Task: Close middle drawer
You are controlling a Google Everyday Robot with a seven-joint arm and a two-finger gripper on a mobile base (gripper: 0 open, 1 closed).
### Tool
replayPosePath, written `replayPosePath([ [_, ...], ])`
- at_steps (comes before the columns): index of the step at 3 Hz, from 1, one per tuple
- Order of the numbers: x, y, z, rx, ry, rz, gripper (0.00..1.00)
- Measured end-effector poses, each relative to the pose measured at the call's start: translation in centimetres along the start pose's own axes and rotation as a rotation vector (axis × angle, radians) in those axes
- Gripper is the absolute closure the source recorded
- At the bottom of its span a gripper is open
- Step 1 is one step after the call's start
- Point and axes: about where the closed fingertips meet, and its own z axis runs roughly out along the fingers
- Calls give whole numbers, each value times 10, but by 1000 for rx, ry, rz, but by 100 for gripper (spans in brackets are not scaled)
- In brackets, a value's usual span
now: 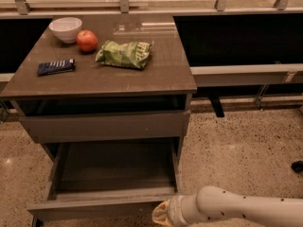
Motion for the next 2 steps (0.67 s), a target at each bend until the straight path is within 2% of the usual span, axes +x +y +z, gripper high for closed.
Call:
replayPosePath([
  [1, -4, -19, 21, -11, -22, 10, 100],
  [2, -4, -23, 23, -11, -25, 11, 100],
])
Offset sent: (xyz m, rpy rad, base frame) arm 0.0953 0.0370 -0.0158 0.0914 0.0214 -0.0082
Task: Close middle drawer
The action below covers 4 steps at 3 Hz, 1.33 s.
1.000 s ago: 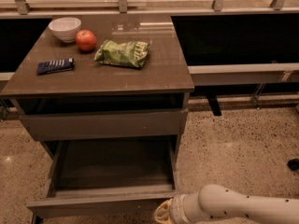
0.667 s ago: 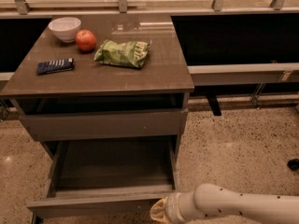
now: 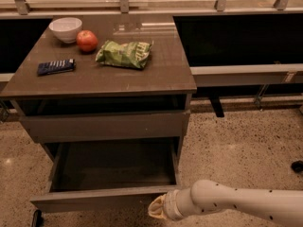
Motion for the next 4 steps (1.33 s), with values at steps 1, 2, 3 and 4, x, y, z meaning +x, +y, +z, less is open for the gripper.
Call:
replayPosePath([
  [1, -6, -32, 8, 12, -48, 8, 100],
  [2, -5, -34, 8, 13, -50, 7, 100],
  [3, -2, -51, 12, 28, -66, 5, 100],
  [4, 0, -73, 12, 54, -65, -2, 100],
])
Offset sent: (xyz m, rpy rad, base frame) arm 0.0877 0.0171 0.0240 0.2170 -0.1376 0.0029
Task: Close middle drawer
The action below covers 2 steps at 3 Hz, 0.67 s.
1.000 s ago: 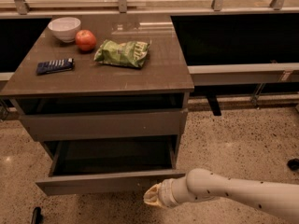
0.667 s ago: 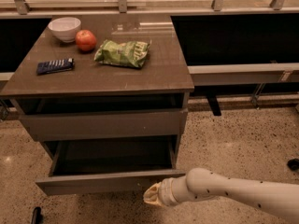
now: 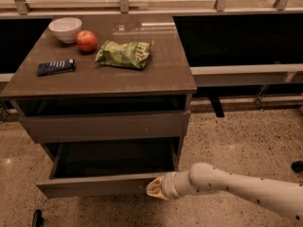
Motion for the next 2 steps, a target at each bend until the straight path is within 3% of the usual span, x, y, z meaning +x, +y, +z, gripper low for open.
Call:
replayPosePath([
  [2, 4, -32, 8, 28, 5, -5, 100],
])
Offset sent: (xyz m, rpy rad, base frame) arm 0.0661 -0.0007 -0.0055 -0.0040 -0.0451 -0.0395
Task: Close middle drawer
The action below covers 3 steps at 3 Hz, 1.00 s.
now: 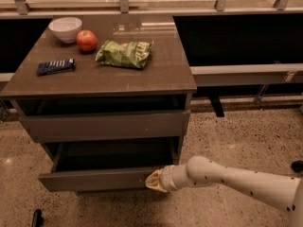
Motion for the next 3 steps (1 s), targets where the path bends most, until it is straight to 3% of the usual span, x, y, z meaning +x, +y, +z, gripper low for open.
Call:
replayPosePath([
  [3, -2, -44, 8, 25, 0, -13, 100],
])
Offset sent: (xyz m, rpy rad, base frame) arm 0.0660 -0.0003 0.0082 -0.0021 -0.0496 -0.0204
